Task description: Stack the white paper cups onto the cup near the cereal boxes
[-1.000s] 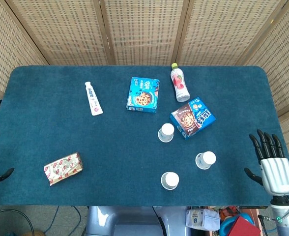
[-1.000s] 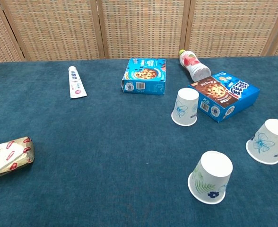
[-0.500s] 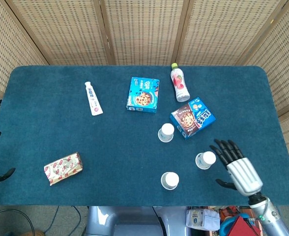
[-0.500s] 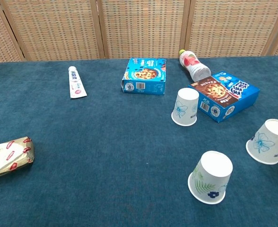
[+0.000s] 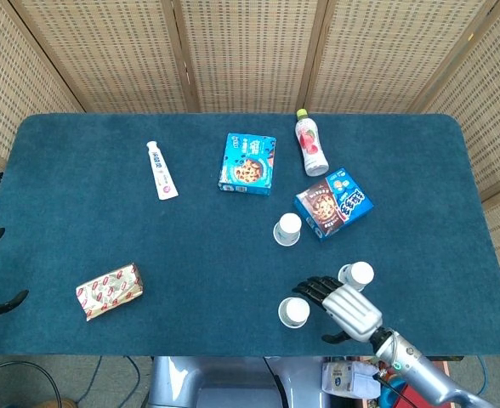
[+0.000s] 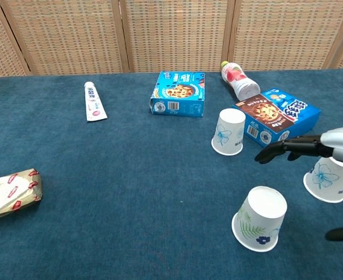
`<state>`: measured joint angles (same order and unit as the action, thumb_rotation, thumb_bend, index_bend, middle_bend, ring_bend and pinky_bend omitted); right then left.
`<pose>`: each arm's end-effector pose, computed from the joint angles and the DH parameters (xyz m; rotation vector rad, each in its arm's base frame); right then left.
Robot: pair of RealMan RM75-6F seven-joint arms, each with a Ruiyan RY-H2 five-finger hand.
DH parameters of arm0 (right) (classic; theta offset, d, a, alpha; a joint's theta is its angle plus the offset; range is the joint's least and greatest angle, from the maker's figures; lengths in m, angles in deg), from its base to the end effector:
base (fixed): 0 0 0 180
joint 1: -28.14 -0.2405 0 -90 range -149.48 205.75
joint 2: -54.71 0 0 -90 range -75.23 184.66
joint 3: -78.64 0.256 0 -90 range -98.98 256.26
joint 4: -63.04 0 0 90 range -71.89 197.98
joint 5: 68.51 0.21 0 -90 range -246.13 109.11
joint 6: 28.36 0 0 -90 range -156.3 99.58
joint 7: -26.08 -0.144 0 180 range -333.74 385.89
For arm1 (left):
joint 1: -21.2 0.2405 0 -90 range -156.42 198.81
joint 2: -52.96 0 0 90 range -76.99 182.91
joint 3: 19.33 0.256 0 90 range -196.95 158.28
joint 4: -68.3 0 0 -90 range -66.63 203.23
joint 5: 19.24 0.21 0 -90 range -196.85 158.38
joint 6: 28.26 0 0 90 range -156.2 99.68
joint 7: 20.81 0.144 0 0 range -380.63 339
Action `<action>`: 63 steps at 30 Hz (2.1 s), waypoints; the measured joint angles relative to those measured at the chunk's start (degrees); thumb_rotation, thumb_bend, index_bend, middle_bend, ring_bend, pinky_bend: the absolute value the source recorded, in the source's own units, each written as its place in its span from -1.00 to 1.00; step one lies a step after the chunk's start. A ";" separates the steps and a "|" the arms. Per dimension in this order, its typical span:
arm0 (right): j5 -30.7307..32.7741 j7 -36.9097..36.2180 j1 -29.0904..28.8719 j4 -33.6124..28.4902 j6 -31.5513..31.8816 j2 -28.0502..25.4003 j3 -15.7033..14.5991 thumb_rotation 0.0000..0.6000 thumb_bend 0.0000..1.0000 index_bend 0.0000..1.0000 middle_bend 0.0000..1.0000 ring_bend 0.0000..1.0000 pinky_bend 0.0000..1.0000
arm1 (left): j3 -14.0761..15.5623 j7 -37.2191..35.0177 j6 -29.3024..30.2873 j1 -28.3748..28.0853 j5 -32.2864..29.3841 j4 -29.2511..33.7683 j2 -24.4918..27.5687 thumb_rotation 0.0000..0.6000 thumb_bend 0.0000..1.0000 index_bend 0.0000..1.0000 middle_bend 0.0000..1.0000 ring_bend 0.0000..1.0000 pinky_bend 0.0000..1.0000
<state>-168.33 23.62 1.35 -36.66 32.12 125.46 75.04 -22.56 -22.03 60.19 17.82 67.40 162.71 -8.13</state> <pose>-0.1929 -0.2162 0.0375 2.1501 -1.0420 1.0501 -0.3067 0.1739 0.1805 -1.3433 -0.8669 -0.9407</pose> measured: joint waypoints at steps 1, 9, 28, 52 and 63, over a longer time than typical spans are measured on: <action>0.39 0.25 -0.23 0.14 -0.49 0.56 0.17 1.00 -0.61 -0.58 -0.40 -0.54 -0.45 | 0.01 -0.01 0.03 0.01 0.03 0.00 0.00 1.00 -0.65 -1.00 -1.00 -1.00 -1.00; 4.69 3.83 -1.97 1.71 -4.17 4.97 1.80 1.00 -0.43 -0.48 -0.32 -0.47 -0.38 | -0.07 -0.46 0.19 0.09 -0.05 -0.05 0.14 1.00 -0.65 -1.00 -1.00 -1.00 -1.00; 8.77 7.21 -2.77 5.53 -4.50 10.09 3.00 1.00 -0.18 -0.11 0.05 -0.15 -0.19 | -0.23 -1.99 -0.07 0.03 -0.40 -0.42 0.61 1.00 -0.65 -1.00 -1.00 -1.00 -1.00; 16.49 9.76 -6.20 -3.35 0.99 2.48 16.35 1.00 -0.13 -0.10 0.04 -0.15 -0.19 | -0.39 -1.25 -0.75 -0.31 -0.99 -0.26 0.28 1.00 -0.65 -1.00 -1.00 -1.00 -1.00; 38.11 16.14 -12.71 2.68 -5.25 3.43 22.92 1.00 -0.12 -0.10 0.03 -0.15 -0.19 | -1.11 0.09 -2.54 -1.10 -3.20 -0.33 -0.16 1.00 -0.65 -1.00 -1.00 -1.00 -1.00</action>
<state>-130.22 39.76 -11.35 -33.98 26.87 128.89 97.96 -23.66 -21.94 57.65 16.72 64.20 162.38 -8.29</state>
